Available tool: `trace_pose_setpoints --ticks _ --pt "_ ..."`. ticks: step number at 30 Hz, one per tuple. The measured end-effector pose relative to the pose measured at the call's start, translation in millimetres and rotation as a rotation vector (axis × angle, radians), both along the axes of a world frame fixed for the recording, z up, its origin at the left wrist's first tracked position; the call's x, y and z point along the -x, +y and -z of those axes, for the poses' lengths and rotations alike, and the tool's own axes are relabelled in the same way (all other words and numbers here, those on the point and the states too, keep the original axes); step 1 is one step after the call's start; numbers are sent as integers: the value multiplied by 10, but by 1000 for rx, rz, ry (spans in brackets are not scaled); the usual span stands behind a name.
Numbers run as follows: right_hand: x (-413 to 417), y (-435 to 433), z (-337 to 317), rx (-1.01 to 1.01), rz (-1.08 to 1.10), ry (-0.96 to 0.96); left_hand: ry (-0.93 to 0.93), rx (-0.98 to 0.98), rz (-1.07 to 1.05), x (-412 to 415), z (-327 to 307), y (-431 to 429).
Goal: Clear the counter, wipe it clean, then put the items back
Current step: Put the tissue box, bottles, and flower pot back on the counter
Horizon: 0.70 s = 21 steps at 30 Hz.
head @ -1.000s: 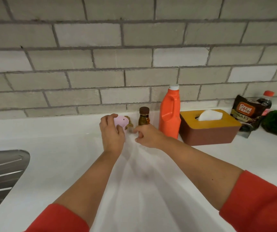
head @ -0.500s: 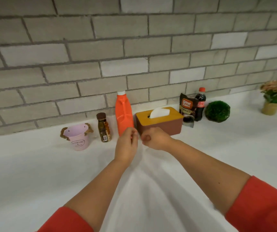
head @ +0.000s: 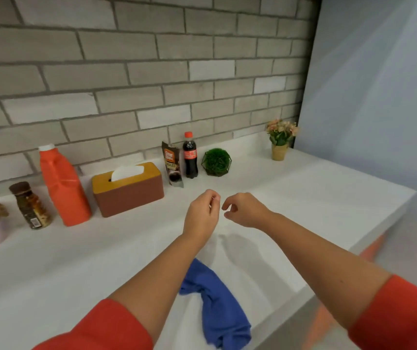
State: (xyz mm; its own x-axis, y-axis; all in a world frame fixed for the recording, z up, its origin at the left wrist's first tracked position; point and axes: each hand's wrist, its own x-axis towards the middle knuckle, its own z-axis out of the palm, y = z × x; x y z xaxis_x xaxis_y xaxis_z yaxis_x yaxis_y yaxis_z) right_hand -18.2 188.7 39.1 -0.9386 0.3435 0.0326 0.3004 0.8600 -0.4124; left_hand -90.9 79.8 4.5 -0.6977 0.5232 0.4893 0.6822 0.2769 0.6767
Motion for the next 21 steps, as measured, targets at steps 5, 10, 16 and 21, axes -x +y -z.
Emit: trace_pose_setpoints --ticks 5,10,16,21 --pt "-644 638 94 10 84 -16 -63 -10 63 -553 66 714" --pt "-1007 1134 124 14 142 -10 -66 22 137 -866 89 1248" --pt "-1007 1638 192 15 187 -17 -67 36 155 -729 67 1747" --pt "-721 2040 206 20 189 -36 -90 52 128 -370 117 2151"
